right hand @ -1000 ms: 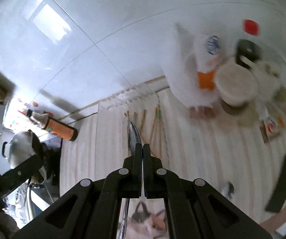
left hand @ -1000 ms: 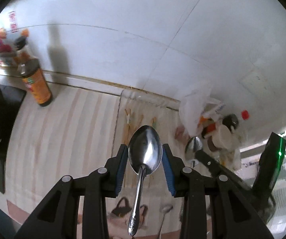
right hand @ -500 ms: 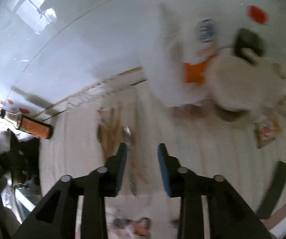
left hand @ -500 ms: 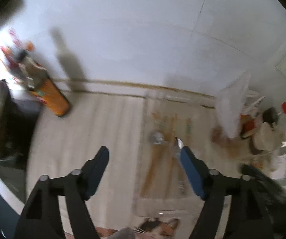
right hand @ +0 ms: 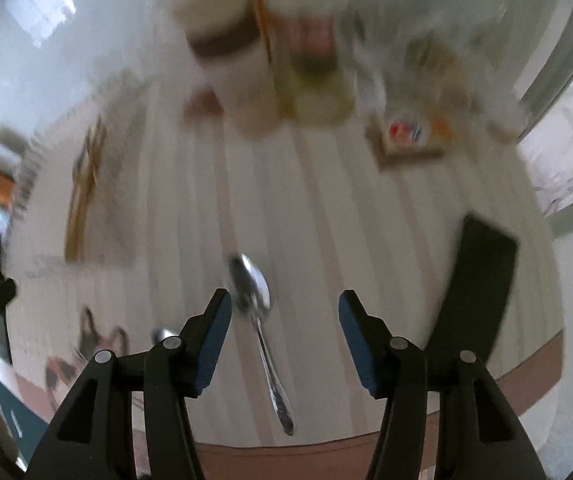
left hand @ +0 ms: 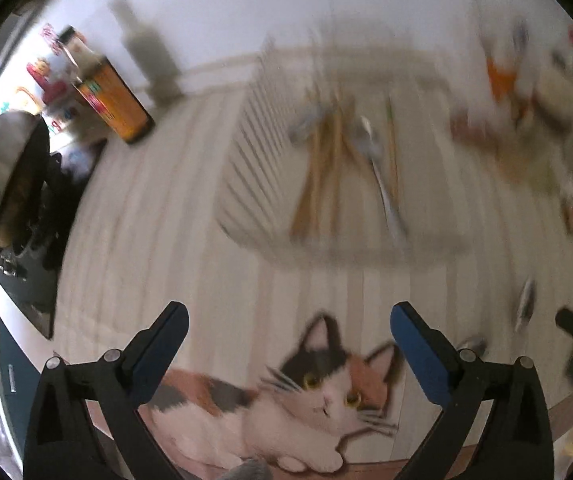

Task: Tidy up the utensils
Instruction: 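Grasp a steel spoon with the right tool while the left tool grasps a round soup spoon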

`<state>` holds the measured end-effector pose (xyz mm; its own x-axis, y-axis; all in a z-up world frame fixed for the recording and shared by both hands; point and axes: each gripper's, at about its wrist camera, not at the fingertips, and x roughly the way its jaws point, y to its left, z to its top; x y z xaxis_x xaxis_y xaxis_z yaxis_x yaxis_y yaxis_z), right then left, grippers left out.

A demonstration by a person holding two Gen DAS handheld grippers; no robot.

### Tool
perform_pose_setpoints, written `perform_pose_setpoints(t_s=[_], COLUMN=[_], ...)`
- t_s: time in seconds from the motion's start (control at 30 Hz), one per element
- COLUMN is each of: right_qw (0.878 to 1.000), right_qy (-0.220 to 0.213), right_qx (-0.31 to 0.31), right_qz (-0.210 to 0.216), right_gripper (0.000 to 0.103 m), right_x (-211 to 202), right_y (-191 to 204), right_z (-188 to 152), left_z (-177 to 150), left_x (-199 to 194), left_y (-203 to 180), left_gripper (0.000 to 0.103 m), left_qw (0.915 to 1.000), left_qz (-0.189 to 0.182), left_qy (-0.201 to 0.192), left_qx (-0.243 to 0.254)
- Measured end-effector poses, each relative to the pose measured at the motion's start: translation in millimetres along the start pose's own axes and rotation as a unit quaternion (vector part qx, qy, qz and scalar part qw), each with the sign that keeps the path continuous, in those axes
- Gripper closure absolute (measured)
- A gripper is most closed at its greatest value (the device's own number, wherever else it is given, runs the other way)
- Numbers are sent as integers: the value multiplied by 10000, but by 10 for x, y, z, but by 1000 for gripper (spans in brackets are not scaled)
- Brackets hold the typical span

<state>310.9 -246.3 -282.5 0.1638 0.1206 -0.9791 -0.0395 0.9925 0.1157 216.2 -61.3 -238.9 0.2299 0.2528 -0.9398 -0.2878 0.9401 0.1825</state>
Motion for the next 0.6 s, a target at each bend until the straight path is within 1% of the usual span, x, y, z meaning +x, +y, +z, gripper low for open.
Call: perform_pose_setpoints(t_s=[0.07, 0.17, 0.23, 0.27, 0.3, 0.33, 0.37, 0.4, 0.43, 0.47, 0.53, 0.6], right_qw=[9998, 9988, 9974, 9967, 9956, 9940, 9940, 9954, 9960, 9965, 9984, 9992], right_qy=[89, 97, 127, 189, 25, -29, -20, -16, -15, -20, -31, -5], right_qx=[-145, -474, -707, -791, -920, -1035, -1037, -914, -826, -720, -379, -91], right_qz=[69, 80, 97, 16, -145, -344, -359, -301, -346, -421, -412, -401], right_gripper=[45, 45, 45, 46, 55, 66, 66, 66, 66, 66, 67, 67], right_x=[173, 366, 450, 504, 494, 502, 509, 503, 484, 476, 442, 410], right_y=[45, 181, 303, 345, 406, 453, 450, 400, 349, 270, 38, -173], right_z=[-19, -12, -9, -16, -30, -36, -43, -46, -45, -55, -90, -133], left_z=[-126, -225, -283, -305, -322, -356, -371, -386, -399, -402, -416, -437], left_x=[142, 292, 352, 374, 391, 371, 372, 359, 339, 329, 316, 324], left_y=[-120, -190, -216, -232, -254, -273, -299, -350, -421, -492, -626, -830], left_gripper=[0, 0, 0, 0, 0, 0, 0, 0, 0, 0, 0, 0], left_qw=[9998, 9991, 9989, 9987, 9986, 9985, 9984, 9982, 9977, 9970, 9944, 9904], left_qz=[85, 199, 184, 178, 151, 82, -6, -112, -263, -397, -718, -1002], left_qy=[151, 344, 409, 452, 481, 518, 545, 567, 591, 620, 702, 809], left_qx=[83, 148, 135, 131, 136, 138, 138, 161, 211, 252, 317, 495])
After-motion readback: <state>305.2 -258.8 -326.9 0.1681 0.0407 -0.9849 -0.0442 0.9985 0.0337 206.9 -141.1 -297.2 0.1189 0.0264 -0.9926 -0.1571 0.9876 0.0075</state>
